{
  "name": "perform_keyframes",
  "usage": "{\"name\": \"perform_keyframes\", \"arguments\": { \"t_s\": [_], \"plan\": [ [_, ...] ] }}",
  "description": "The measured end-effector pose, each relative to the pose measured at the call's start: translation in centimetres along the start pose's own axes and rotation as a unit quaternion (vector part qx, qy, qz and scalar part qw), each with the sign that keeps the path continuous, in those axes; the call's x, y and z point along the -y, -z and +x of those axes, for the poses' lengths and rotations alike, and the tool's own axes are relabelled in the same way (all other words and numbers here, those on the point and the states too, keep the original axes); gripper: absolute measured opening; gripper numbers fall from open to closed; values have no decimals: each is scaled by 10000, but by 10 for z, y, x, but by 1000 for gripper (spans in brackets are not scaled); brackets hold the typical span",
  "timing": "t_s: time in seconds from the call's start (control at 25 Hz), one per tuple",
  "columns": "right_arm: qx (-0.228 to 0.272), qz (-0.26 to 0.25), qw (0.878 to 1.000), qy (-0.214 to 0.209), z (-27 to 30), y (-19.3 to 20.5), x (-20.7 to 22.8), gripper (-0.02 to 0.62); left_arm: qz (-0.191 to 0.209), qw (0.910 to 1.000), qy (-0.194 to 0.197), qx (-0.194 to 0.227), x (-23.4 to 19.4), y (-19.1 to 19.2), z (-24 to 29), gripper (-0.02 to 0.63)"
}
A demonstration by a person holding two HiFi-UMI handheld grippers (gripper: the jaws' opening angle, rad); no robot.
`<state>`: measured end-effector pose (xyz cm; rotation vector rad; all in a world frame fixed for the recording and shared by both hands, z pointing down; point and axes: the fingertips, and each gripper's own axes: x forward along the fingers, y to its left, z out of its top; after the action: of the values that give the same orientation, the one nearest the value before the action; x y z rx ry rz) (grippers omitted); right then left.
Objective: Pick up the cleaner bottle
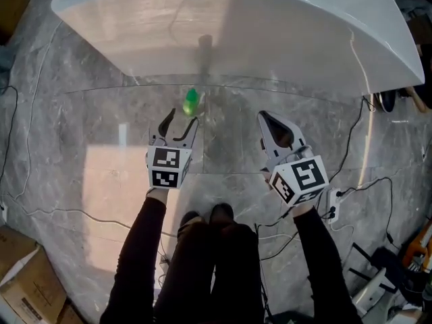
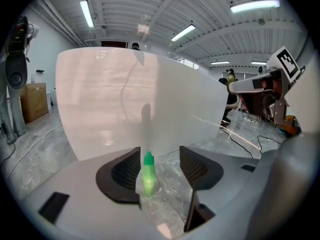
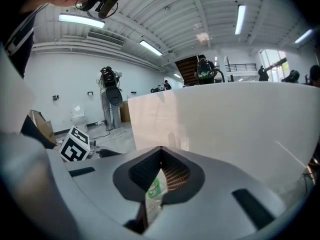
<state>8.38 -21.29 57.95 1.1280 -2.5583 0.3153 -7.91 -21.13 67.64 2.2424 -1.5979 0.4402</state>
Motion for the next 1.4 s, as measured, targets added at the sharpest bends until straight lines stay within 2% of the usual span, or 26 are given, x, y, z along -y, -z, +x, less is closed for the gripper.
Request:
{"name": "perform_keyframes", "arguments": {
  "t_s": [0.16,0.72,1.4],
  "plan": [
    [62,-5,10000,-11,14,22,7,2,211,9997,-77,-71,-5,21,20,250],
    [-1,83,9998,-185,59,107,20,2,111,9995,-253,-179,-29,97,80,253],
    [65,24,9996,-285,102,154,35,2,186,9997,-160,-96,-42,142,139,253]
  ]
}}
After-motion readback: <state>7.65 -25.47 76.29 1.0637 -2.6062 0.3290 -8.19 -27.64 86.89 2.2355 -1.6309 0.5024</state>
